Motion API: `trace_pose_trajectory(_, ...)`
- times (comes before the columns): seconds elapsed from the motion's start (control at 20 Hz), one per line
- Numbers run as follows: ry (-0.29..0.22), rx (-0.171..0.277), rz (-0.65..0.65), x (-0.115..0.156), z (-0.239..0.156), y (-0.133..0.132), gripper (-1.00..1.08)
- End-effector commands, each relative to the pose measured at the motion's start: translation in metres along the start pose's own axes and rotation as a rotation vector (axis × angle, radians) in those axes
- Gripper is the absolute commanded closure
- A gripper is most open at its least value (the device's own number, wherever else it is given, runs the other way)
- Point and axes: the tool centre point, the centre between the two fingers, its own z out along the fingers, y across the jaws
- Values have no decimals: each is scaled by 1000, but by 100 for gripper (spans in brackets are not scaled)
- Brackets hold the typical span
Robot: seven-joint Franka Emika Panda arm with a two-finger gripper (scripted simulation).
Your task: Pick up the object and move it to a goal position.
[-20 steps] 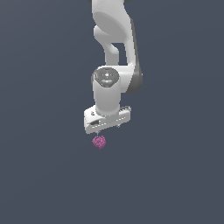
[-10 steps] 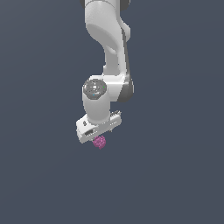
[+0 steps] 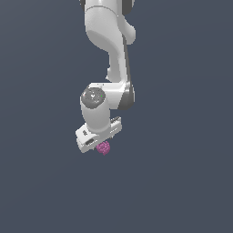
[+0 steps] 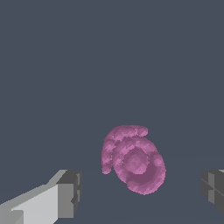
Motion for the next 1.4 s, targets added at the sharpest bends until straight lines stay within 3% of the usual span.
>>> trace_pose_trajectory(0.0,1,0,-6,0,1,1,-92)
trace_pose_trajectory(0.95,1,0,-6,0,51,1,-92)
trace_pose_trajectory(1.0,1,0,-6,0,51,1,108)
trace_pose_trajectory(1.35,1,0,-6,0,51,1,108)
